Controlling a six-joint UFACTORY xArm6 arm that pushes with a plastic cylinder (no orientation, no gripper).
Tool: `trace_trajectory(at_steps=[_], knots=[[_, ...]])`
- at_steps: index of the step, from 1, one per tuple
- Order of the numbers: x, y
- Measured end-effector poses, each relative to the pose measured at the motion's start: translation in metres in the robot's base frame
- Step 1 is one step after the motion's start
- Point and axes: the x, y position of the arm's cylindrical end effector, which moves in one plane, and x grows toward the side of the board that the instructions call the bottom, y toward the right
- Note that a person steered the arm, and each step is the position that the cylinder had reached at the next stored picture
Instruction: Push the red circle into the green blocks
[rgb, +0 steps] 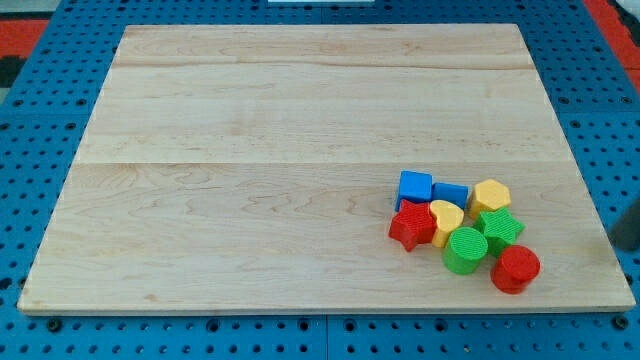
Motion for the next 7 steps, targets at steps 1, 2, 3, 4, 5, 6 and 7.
trace_trajectory(at_steps=[1, 2, 3, 4, 5, 6, 7], knots=[[0.025, -0.039], [0.011, -0.071], [0.012, -0.078], [0.019, -0.088], [0.018, -0.088], [0.029, -0.088], [0.043, -0.097]])
